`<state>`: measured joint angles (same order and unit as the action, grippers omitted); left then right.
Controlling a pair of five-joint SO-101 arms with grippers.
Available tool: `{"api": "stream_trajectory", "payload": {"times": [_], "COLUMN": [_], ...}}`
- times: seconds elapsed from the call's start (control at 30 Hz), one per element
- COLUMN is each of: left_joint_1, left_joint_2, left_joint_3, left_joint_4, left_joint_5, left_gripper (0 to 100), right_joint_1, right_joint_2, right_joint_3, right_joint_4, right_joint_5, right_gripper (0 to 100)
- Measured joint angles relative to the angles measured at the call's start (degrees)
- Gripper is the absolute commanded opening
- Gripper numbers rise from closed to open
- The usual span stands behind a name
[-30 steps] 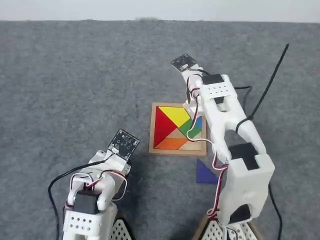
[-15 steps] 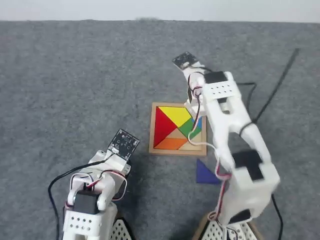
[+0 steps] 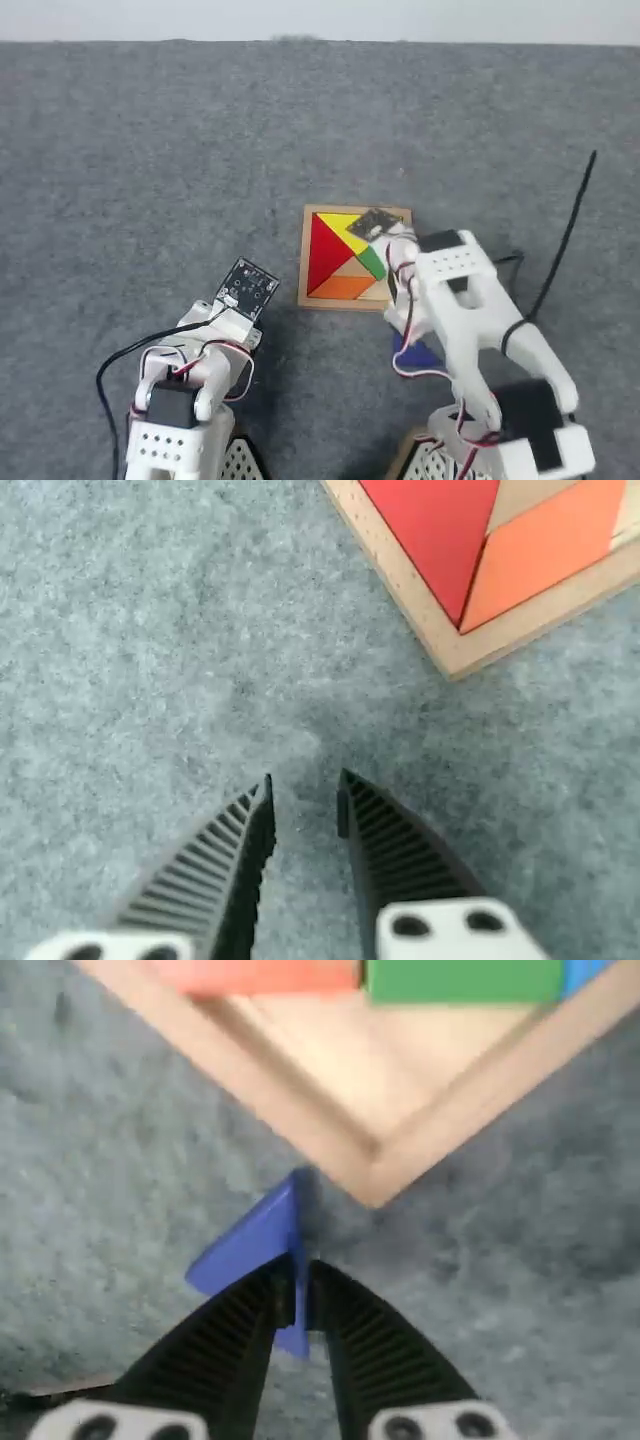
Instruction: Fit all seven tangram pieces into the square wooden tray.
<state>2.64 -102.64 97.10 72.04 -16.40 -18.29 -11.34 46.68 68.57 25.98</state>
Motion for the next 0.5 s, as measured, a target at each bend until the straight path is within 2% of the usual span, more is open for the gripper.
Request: {"api": "stream_trajectory", "payload": {"times": [0.2,0.33,0.5], "left_joint_1": [0.00,0.00,0.00], "left_joint_2": [0.00,0.00,0.00], "left_joint_3": [0.00,0.00,0.00], "left_joint_4": [0.00,0.00,0.00], "left_joint_5": [0.00,0.00,0.00], "left_gripper": [10,10,10], "right_joint_1": [-5.19,-8.97,-10.11], "right_joint_2": [-1.32,-3.08,-3.25], "right_joint_3": [3.43,5.71,6.07], "right_joint_4": [-1.67,-4.13,-4.57], "right_joint_5": [-0.26,-4.04,-5.19], "right_gripper": [12.3,12.3,12.3]}}
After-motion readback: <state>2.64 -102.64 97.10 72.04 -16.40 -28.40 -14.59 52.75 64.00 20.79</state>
